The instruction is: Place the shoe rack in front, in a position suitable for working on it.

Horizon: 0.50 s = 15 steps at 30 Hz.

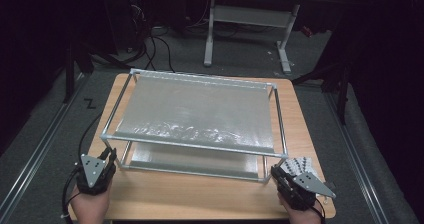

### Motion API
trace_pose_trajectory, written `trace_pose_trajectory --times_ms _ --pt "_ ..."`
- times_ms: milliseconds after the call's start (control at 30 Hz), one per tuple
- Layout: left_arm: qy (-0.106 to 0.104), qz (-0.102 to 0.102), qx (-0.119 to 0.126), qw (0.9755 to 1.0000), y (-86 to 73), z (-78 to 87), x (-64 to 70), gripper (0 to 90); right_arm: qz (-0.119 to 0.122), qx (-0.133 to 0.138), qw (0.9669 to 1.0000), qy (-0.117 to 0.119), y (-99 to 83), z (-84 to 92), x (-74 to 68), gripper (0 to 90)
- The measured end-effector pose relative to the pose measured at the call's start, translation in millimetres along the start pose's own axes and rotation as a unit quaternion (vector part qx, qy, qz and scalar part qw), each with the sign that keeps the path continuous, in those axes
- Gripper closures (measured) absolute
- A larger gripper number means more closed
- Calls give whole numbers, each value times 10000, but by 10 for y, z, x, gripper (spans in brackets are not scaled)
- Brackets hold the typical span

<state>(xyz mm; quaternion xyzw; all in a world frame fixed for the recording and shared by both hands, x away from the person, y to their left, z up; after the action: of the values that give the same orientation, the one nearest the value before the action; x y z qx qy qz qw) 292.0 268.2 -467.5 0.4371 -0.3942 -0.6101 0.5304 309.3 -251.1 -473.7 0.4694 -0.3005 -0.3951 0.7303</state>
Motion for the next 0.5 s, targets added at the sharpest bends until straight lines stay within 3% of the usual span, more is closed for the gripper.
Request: trace_pose_trajectory --times_ms 267,333,500 --pt "-66 26 122 9999 -55 68 -30 773 91 0 10000 10 -1 -2 -27 807" --pt "-101 10 173 9998 -54 75 -31 737 102 -6 9999 -2 0 -5 -24 803" --pt "-257 -158 185 9994 -81 46 -24 623 124 -172 9998 -33 -48 -32 -50 681"
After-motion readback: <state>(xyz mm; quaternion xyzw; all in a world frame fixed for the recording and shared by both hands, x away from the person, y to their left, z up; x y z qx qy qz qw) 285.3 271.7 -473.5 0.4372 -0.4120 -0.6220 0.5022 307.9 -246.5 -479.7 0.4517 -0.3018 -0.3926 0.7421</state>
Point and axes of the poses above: each handheld gripper's, and its own axes: z roughly backward along the jaws, y roughly out of its top, x roughly to its right, the point moved 4 cm from there along -z, roughly forward along the jaws, and after that the axes turned 4 degrees about z, right-handed, at the moved point
